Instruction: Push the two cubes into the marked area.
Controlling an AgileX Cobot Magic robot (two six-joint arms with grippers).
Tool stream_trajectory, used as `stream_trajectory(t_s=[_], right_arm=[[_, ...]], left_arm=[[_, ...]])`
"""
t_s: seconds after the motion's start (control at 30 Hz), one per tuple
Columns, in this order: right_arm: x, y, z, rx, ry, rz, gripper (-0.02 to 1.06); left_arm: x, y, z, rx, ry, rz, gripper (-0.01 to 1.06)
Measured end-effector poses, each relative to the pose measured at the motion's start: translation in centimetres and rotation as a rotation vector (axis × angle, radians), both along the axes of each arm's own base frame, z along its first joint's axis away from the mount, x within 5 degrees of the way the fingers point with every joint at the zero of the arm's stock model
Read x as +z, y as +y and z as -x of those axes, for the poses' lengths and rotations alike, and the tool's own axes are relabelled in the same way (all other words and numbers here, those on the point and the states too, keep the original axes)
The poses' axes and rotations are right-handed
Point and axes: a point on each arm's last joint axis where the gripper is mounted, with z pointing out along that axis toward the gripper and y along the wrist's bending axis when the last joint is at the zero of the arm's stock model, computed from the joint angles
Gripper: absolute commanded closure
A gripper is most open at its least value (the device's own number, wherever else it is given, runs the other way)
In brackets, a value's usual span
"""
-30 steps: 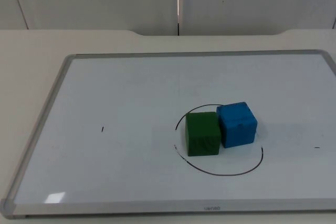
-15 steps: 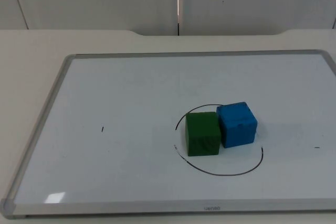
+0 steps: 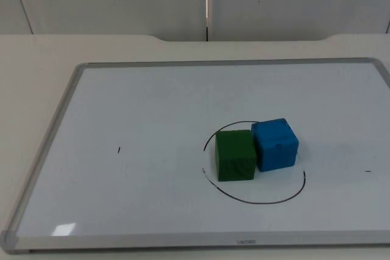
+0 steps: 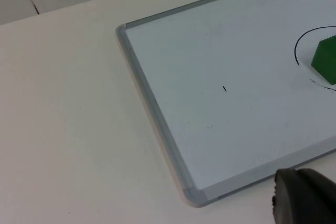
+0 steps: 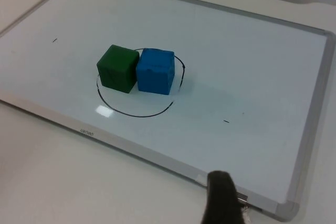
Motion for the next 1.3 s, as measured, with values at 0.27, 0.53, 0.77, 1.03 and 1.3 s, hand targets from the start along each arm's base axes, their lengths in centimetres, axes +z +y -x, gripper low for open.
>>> stream_trajectory(t_s=[0.27,0.53,0.77,1.03,1.3], right_arm=[[0.00,0.00,0.00,0.000,0.000,0.000,0.54],[0.00,0.00,0.00,0.000,0.000,0.000,0.54],[0.00,0.00,0.00,0.000,0.000,0.000,0.39],[0.00,0.00,0.00,0.000,0.000,0.000,-0.01],[0.00,0.00,0.00,0.002,-0.002,0.004,-0.01]], left_arm=[[0.00,0.00,0.00,0.000,0.000,0.000,0.51],[0.00,0.00,0.00,0.000,0.000,0.000,0.13],[0.00,0.00,0.00,0.000,0.000,0.000,0.13],[0.00,0.00,0.00,0.000,0.000,0.000,-0.01],[0.00,0.00,0.00,0.000,0.000,0.000,0.00]])
